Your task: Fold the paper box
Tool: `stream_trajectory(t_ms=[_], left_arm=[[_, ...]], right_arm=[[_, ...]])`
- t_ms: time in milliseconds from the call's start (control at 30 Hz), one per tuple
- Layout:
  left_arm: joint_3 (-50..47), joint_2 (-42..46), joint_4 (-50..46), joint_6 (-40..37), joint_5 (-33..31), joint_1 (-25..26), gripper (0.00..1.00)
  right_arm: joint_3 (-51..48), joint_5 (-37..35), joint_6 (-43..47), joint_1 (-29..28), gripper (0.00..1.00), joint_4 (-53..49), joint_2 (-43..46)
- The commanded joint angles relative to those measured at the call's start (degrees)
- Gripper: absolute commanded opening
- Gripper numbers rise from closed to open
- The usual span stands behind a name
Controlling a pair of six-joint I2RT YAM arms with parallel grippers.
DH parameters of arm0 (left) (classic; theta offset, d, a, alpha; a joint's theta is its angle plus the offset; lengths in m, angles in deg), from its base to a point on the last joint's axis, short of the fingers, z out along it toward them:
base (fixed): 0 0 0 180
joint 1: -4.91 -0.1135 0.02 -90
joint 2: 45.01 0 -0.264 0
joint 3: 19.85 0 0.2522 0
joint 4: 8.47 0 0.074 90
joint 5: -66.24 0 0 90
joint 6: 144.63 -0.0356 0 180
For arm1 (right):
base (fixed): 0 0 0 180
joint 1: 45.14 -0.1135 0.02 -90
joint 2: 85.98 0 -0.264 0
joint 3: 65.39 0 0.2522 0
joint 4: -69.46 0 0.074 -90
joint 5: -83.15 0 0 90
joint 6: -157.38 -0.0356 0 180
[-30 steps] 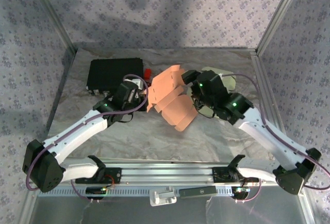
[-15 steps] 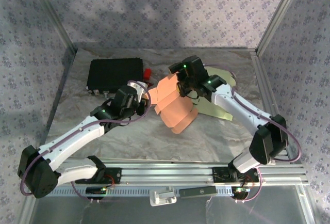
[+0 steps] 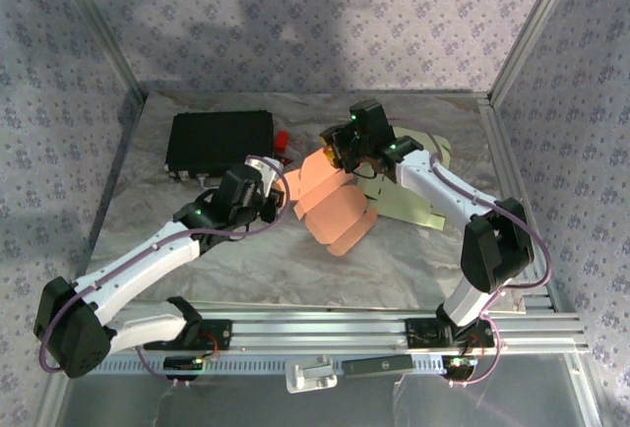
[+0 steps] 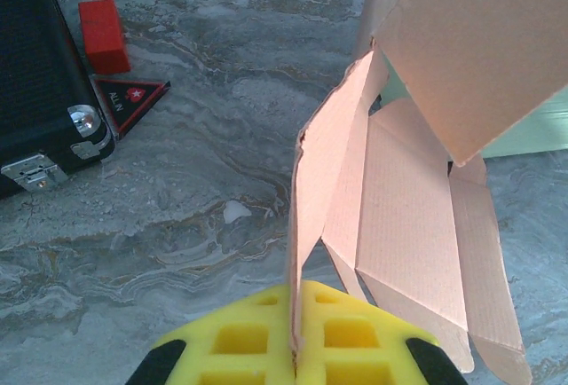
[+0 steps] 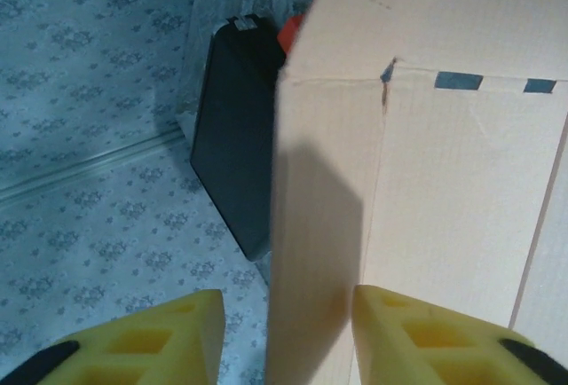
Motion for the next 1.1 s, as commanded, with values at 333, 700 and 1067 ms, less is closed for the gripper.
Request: stream_trajectory(t_ms=[333,700,1067], left_arm=[[0.20,0.56,-1.65,-0.20,-2.93,-0.96,0.00],[6.84,11.86,-2.55,33.91,9.12,1.57,0.70],[10.69,2.07,2.14,45.35,8.84,7.12,0.58]], right_arm=[[-7.90,-1.04,-4.17,-2.08,0.00,4.70,4.19],[-15.48,-11.98,-11.66,-7.07,0.00,7.38,9.28],[-17.70,-15.33,-13.83,-9.42,0.00,9.91,9.56]])
